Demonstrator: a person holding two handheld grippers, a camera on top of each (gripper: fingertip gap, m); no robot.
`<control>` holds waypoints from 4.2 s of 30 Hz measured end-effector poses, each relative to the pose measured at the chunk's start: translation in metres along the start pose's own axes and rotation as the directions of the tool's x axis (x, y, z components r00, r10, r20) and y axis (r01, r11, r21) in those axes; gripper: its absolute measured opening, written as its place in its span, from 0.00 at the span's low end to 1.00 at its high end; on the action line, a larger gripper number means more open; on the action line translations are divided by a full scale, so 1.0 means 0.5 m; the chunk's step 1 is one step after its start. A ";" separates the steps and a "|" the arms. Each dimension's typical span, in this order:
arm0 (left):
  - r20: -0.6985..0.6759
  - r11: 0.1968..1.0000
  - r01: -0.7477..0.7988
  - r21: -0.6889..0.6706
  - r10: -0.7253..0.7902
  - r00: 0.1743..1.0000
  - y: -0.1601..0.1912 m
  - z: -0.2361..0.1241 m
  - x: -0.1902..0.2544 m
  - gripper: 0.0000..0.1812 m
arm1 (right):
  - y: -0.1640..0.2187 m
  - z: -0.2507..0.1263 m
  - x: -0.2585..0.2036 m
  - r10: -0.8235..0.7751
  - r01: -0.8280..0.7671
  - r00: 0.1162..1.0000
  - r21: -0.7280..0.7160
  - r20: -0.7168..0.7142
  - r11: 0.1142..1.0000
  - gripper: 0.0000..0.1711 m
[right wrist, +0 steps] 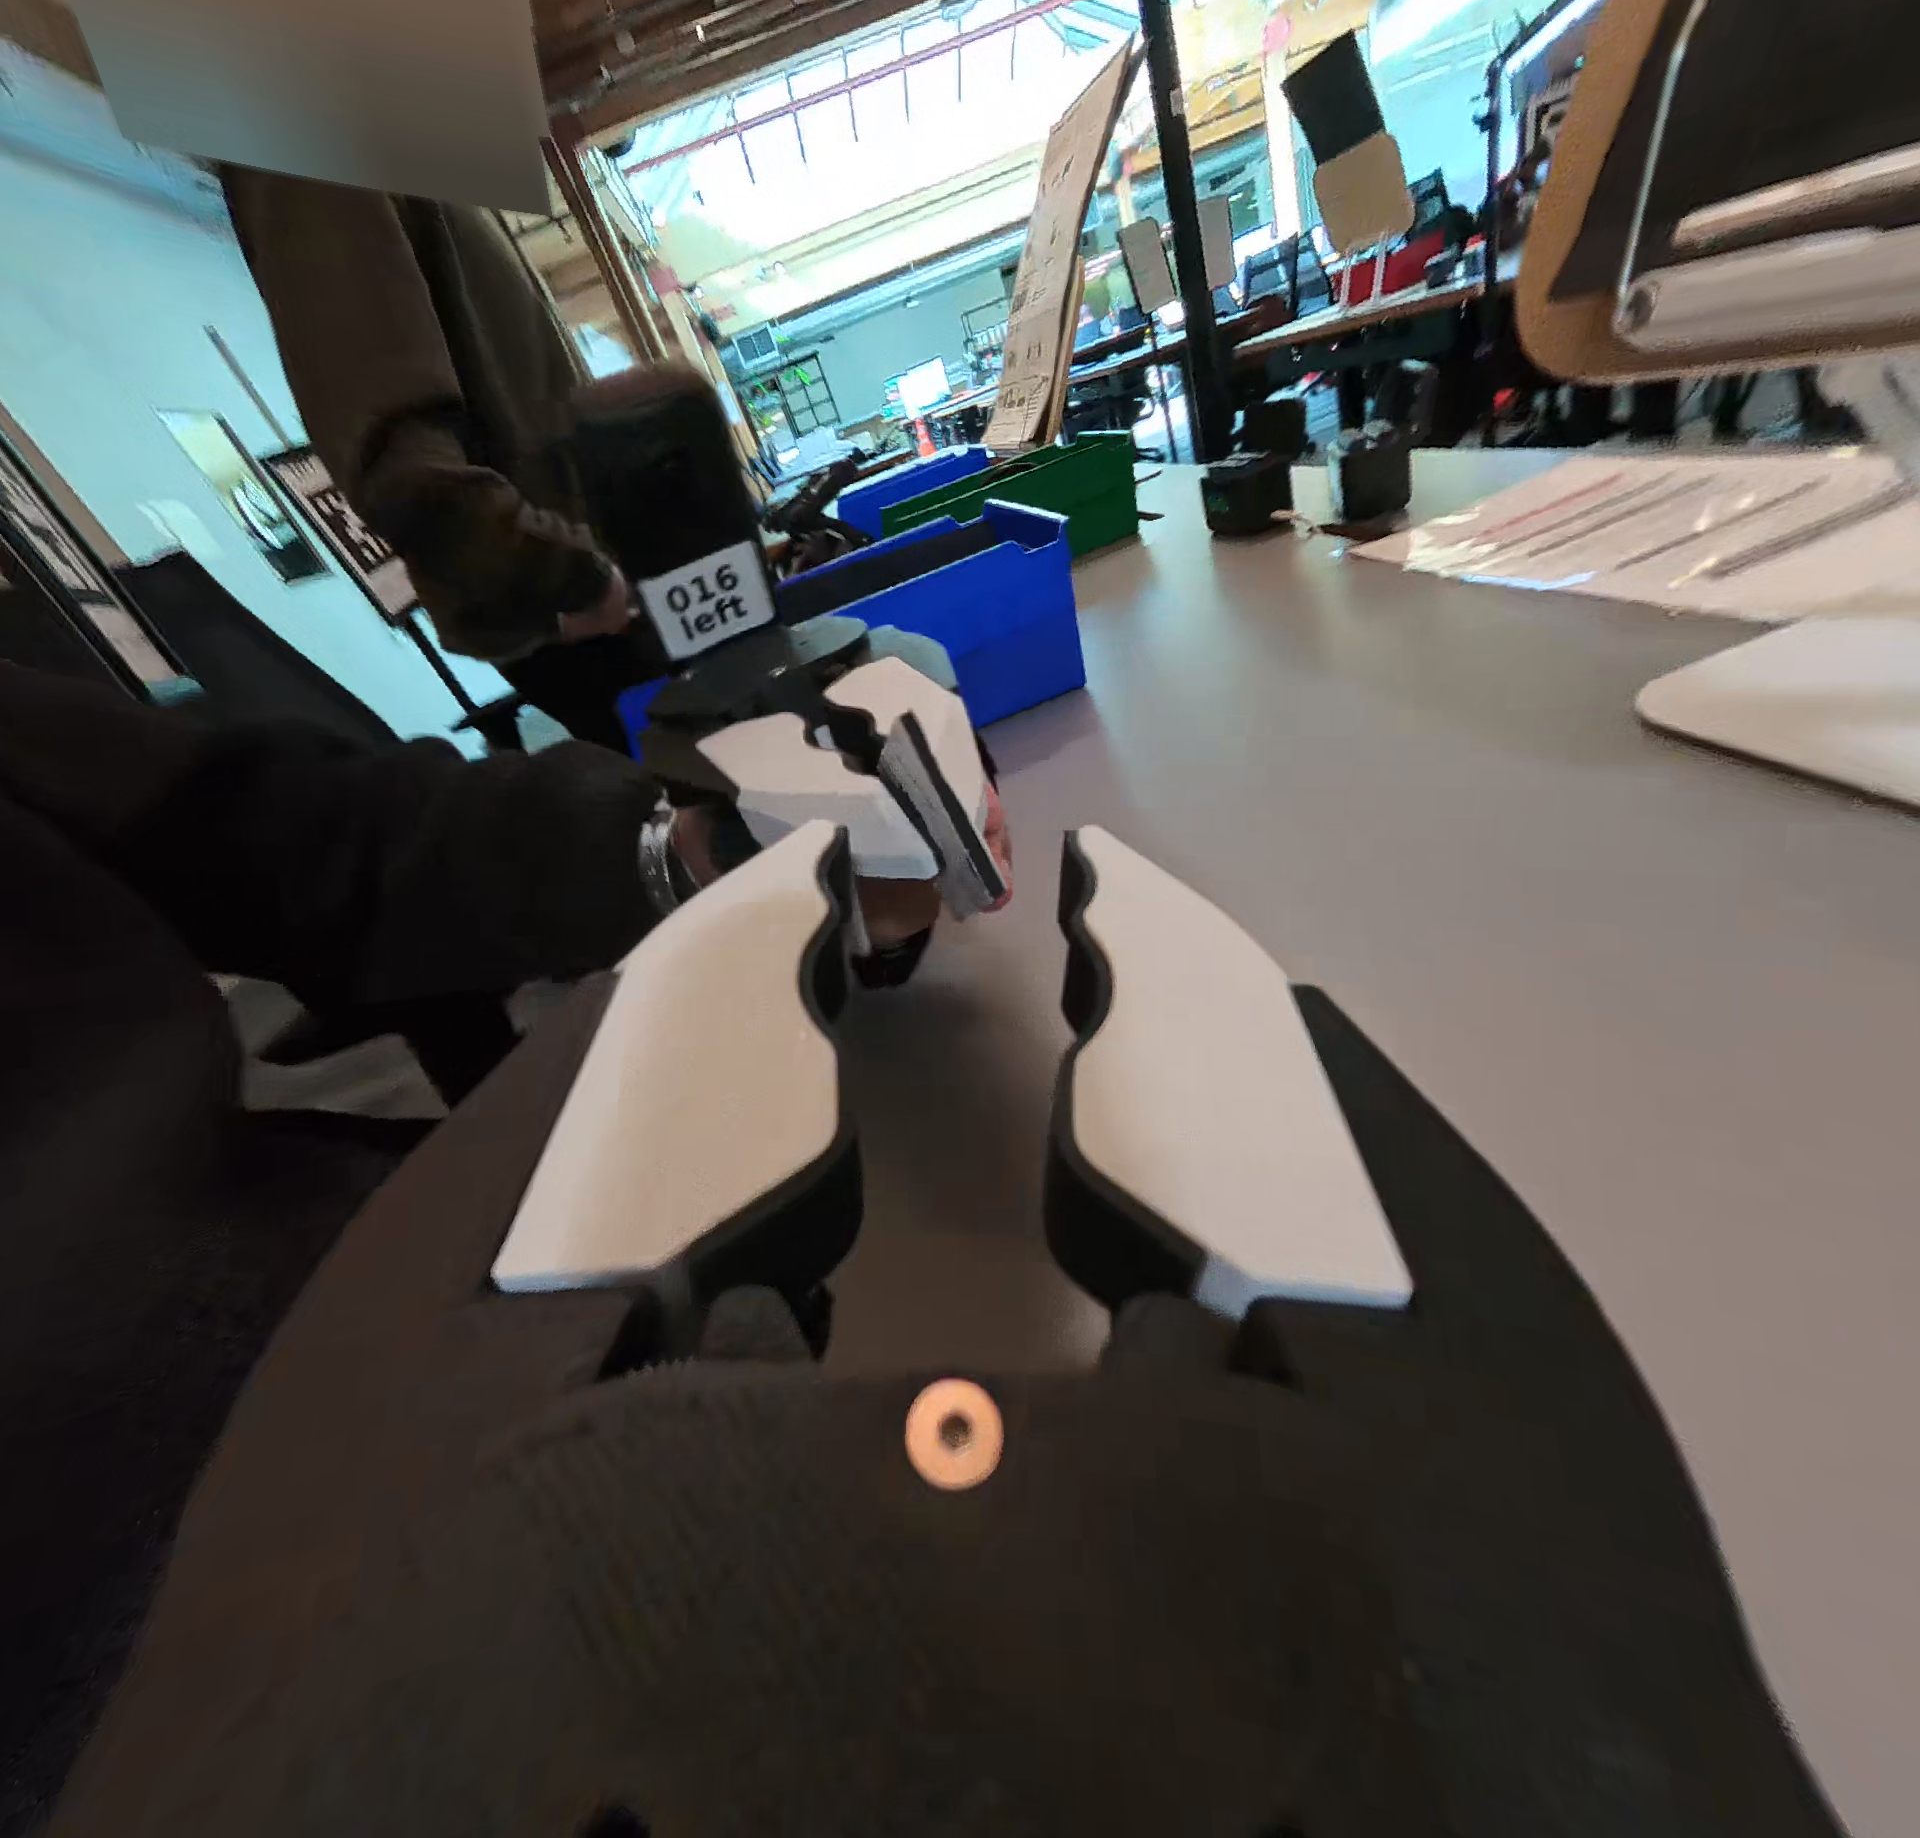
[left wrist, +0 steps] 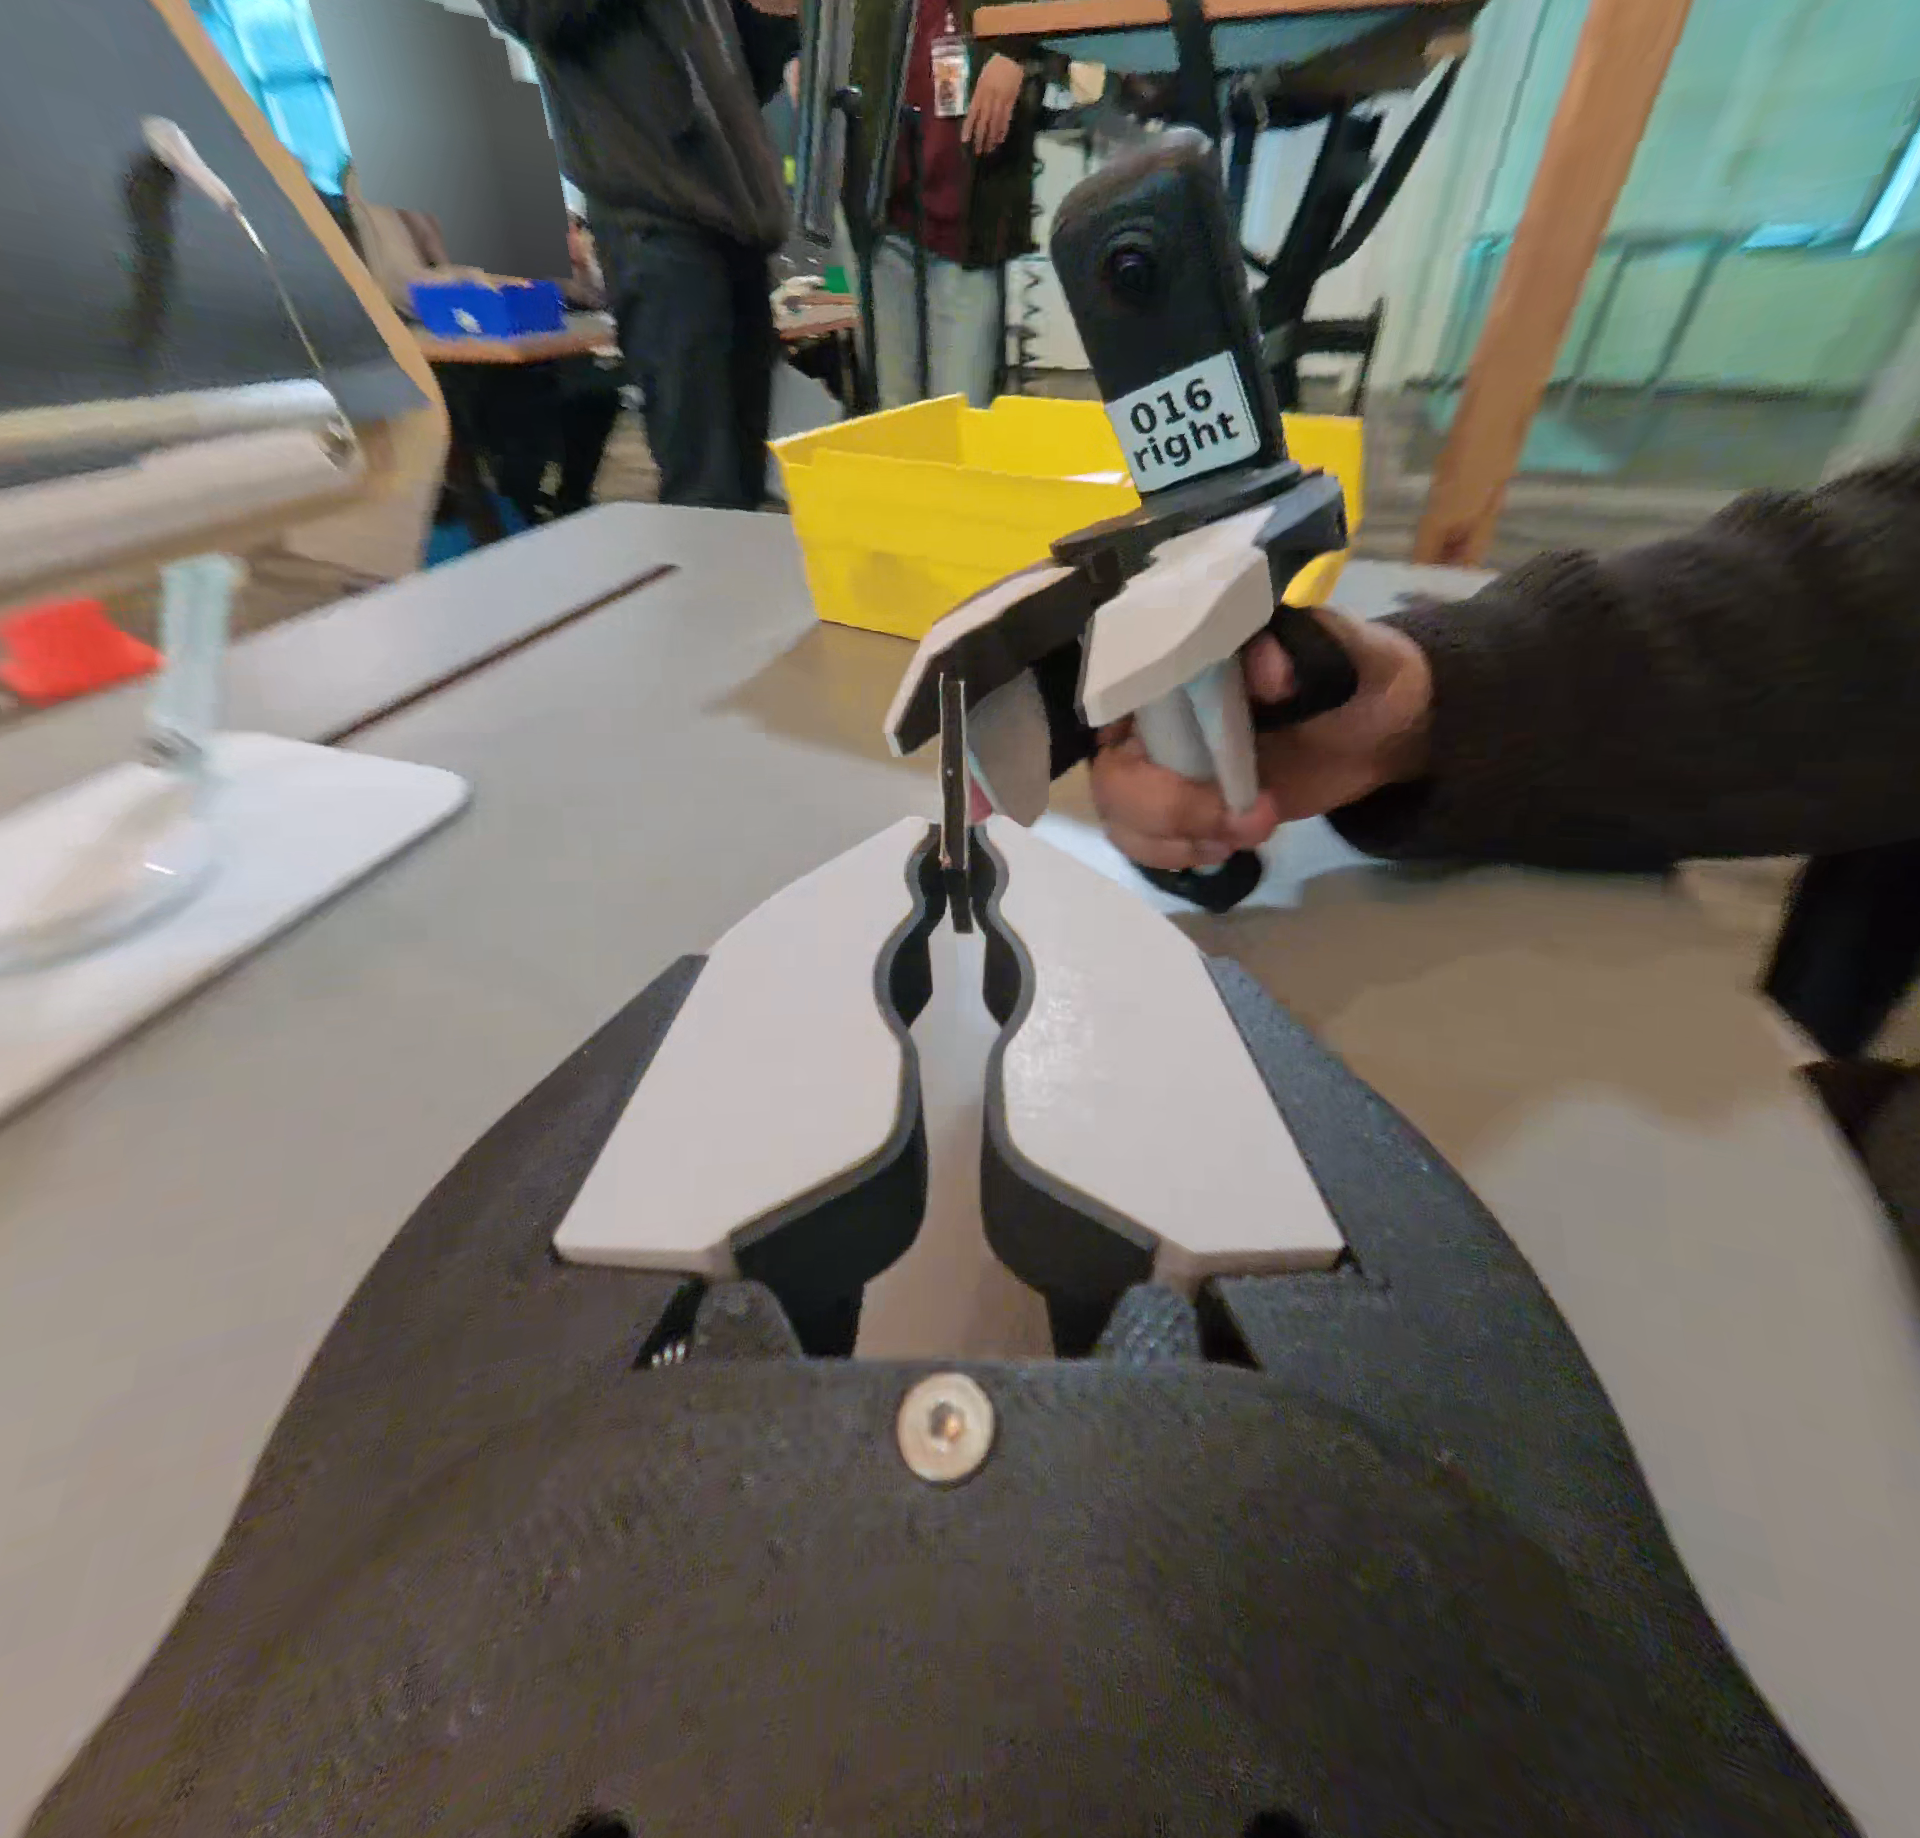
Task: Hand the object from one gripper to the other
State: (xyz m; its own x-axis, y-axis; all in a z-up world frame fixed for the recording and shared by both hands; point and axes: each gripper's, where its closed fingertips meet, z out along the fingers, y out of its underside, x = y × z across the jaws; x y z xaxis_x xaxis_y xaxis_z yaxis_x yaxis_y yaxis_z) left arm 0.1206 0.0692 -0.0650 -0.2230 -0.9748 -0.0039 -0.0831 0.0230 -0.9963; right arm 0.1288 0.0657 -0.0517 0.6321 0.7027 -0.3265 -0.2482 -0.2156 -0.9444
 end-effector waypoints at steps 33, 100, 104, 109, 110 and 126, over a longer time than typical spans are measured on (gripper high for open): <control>-0.210 0.926 0.373 -0.054 -0.376 0.903 0.025 0.011 0.025 0.19 | 0.007 0.001 -0.014 -0.016 0.017 0.999 -0.057 0.031 0.998 0.02; 0.073 0.998 0.057 0.009 -0.058 0.996 0.012 0.004 -0.030 0.29 | -0.005 -0.007 0.021 0.156 -0.156 0.988 0.045 0.002 0.987 0.02; 0.180 0.954 -0.292 -0.075 0.301 0.937 0.011 0.005 -0.026 0.42 | -0.018 -0.016 0.037 0.282 -0.280 0.959 0.107 -0.007 0.954 0.02; 0.198 0.912 -0.399 -0.090 0.409 0.891 -0.005 0.017 0.011 0.40 | -0.017 -0.012 0.043 0.378 -0.368 0.924 0.146 -0.052 0.919 0.02; 0.210 0.906 -0.412 -0.099 0.424 0.881 -0.004 0.018 0.009 0.41 | -0.015 -0.009 0.040 0.408 -0.398 0.912 0.151 -0.039 0.905 0.02; 0.230 0.822 -0.554 -0.129 0.568 0.790 0.008 0.017 0.007 0.29 | 0.002 0.014 0.006 0.507 -0.511 0.859 0.104 0.070 0.853 0.02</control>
State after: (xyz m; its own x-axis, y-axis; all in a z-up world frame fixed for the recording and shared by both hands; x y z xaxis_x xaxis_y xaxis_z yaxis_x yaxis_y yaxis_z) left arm 0.1279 0.0642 -0.0697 -0.0001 -0.8080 -0.5892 -0.0701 0.5878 -0.8060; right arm 0.1255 0.0724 -0.0535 0.3657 0.5423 -0.7564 -0.6113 -0.4728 -0.6346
